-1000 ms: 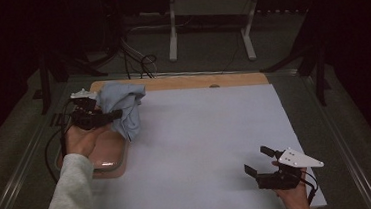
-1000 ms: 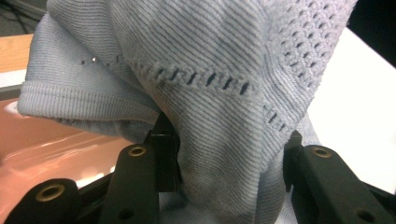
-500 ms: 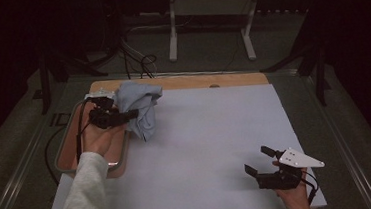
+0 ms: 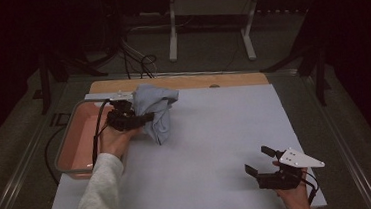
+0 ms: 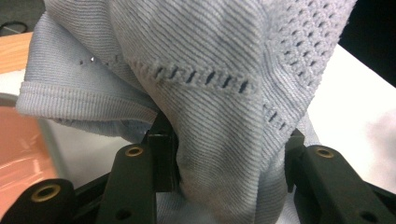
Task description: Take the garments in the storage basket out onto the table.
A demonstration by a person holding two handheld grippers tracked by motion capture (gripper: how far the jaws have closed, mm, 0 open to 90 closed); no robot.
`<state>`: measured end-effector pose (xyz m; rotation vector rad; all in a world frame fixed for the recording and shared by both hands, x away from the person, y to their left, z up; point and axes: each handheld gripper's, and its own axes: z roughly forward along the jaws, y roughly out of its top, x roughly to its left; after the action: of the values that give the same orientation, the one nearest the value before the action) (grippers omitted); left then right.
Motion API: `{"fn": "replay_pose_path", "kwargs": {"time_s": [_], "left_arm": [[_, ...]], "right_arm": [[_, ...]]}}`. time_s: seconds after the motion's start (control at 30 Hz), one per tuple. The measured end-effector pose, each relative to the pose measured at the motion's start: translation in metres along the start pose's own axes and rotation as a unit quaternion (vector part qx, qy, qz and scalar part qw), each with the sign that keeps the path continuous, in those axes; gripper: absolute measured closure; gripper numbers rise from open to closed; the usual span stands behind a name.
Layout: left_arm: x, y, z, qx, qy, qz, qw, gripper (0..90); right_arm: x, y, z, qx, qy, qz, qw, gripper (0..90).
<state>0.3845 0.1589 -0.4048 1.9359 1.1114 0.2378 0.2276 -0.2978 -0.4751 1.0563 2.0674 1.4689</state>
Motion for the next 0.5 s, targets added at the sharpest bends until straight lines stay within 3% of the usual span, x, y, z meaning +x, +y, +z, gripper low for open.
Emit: {"fn": "replay_pose_path", "kwargs": {"time_s": [0.5], "left_arm": [[-0.023,-0.001,0.027,-0.001,-0.022,0.008,0.9997,55.8]], "right_arm": [[0.0,0.0,0.0,0.001,-0.001,0.001,1.0,8.7]]}}
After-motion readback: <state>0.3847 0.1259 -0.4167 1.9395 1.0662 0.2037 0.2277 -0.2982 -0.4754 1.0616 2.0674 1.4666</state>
